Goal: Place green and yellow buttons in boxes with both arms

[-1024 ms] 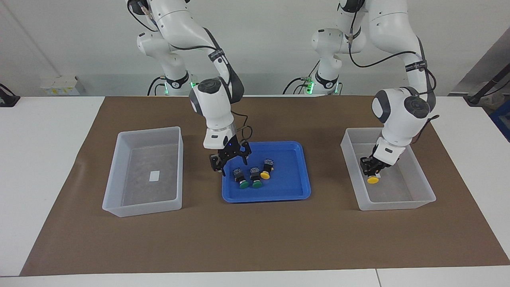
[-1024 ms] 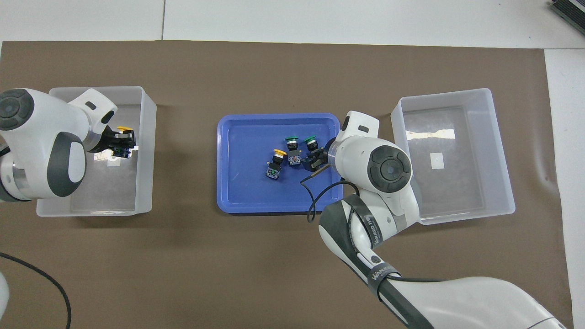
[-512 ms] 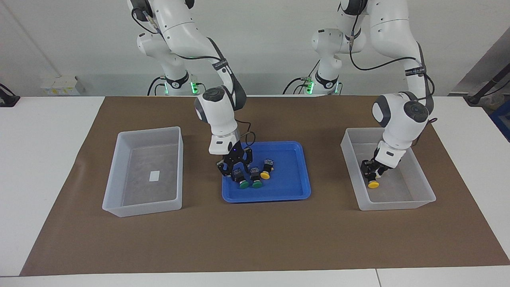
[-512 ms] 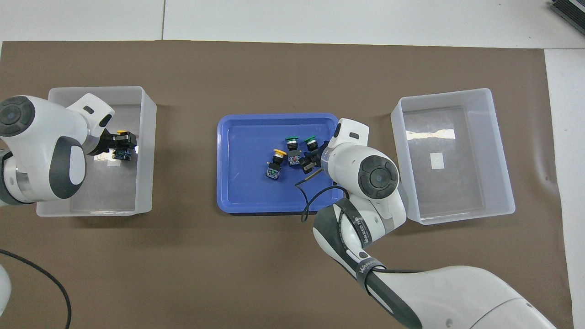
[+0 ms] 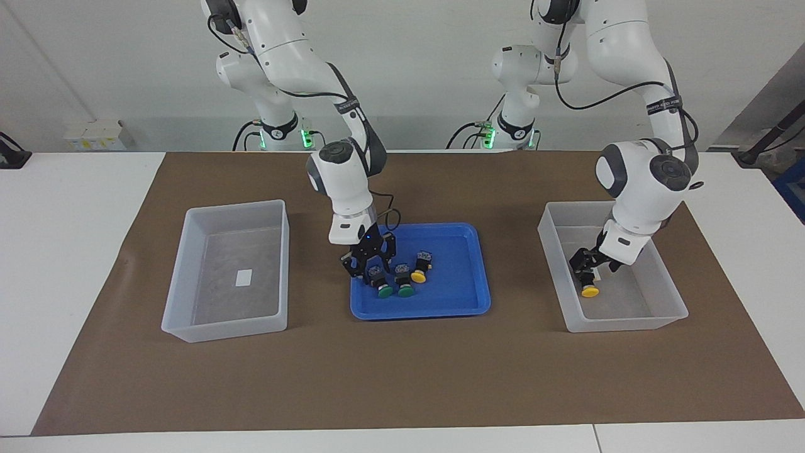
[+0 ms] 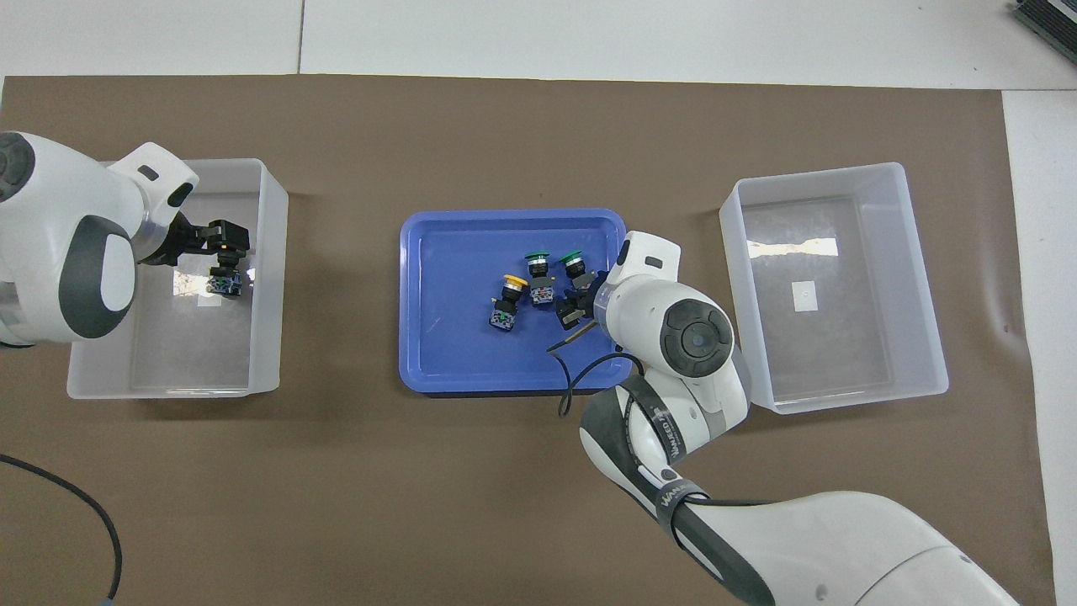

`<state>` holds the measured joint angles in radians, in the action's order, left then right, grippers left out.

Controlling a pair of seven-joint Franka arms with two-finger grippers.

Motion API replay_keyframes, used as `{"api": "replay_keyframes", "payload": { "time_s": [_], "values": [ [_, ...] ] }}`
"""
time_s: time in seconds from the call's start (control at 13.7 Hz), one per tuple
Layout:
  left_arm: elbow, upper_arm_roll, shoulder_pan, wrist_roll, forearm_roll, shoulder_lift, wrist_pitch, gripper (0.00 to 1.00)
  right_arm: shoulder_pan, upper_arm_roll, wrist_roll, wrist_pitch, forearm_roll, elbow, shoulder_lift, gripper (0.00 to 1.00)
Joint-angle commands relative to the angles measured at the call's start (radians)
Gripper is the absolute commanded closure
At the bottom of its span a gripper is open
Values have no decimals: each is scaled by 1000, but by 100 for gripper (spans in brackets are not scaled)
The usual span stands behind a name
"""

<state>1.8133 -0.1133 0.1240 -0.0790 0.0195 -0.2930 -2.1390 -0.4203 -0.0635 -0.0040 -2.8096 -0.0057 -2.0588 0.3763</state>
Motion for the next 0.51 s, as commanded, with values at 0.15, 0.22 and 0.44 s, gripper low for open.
{"api": "replay_keyframes", "payload": {
  "time_s": [0.15,0.22,0.44],
  "values": [
    [-245,6,34,5,-10,-48,255,3,-5,2,143,-16,-13,-24,-54,100],
    [-255,7,57,5,-6,-48,269,4,0,2,191,-11,-11,-24,-83,100],
    [-235,9,153,-86,7,-48,217,7,55,4,254,97,-11,-30,-192,100]
  ]
}}
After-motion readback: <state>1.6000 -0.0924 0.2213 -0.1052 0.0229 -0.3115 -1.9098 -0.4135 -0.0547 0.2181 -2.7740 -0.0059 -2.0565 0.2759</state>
